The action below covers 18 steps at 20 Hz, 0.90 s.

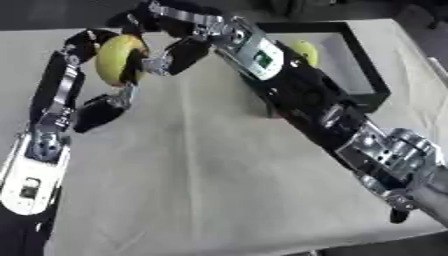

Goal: Pick up the objects with one hand, pass them to the other hand, and then place them into the box on the other side of the table.

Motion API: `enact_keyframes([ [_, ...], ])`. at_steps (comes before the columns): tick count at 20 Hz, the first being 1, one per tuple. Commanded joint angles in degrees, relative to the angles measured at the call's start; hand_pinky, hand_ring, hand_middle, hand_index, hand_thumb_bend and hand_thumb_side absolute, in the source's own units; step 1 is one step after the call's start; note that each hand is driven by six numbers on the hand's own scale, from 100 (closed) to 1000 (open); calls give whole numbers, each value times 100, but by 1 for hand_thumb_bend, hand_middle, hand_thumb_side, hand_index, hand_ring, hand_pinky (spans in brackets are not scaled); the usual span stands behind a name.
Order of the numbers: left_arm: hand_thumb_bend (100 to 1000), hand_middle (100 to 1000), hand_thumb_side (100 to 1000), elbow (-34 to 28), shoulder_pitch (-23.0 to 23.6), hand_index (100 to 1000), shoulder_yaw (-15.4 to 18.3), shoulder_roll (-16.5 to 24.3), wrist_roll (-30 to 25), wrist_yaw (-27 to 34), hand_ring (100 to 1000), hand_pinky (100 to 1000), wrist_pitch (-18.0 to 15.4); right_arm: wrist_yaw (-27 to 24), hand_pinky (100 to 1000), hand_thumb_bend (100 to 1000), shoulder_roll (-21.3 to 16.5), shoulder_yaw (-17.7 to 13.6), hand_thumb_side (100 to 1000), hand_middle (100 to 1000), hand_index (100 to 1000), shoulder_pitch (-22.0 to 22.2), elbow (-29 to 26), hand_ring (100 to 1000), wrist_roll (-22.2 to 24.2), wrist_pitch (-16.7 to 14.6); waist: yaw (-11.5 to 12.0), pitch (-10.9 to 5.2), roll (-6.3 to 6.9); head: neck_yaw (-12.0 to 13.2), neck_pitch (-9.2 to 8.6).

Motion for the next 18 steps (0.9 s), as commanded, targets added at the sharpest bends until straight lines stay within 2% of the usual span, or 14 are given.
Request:
enact_keyframes([
  [1,719,736,543,-20,-73,865,27,-7,99,-265,768,886,148,-111,816,100,-98,-71,232,220,580,-163,-188,935,-48,-28,-20,-128,26,-8,-33],
  [4,731,738,561,-9,-54,867,46,19,163,-270,770,887,371,-188,821,100,-165,-103,223,221,578,-155,-250,932,-99,-14,-34,-139,35,-24,-29],
  [8,724,738,595,-37,-27,870,56,144,122,-231,769,885,434,-351,829,100,-320,-222,198,222,578,-127,-358,930,-229,100,-56,-148,60,-98,-14],
  [10,679,740,613,-41,-6,872,92,277,81,-166,767,884,493,-492,833,100,-435,-322,179,223,581,-89,-446,931,-299,225,-66,-148,78,-149,-8],
  [12,585,733,617,-42,16,866,129,486,-8,-86,755,878,583,-667,839,100,-603,-456,154,225,591,-7,-547,941,-364,419,-68,-145,109,-192,-1],
  [15,430,713,559,-50,43,849,177,932,-256,124,741,865,760,-942,847,100,-998,-766,124,230,602,177,-675,950,-493,747,-61,-138,166,-247,8],
  [18,366,708,508,-140,95,819,244,1504,-543,531,733,864,901,-1090,860,100,-1507,-1155,123,237,623,417,-648,972,-580,1062,-71,-127,206,-324,-9],
])
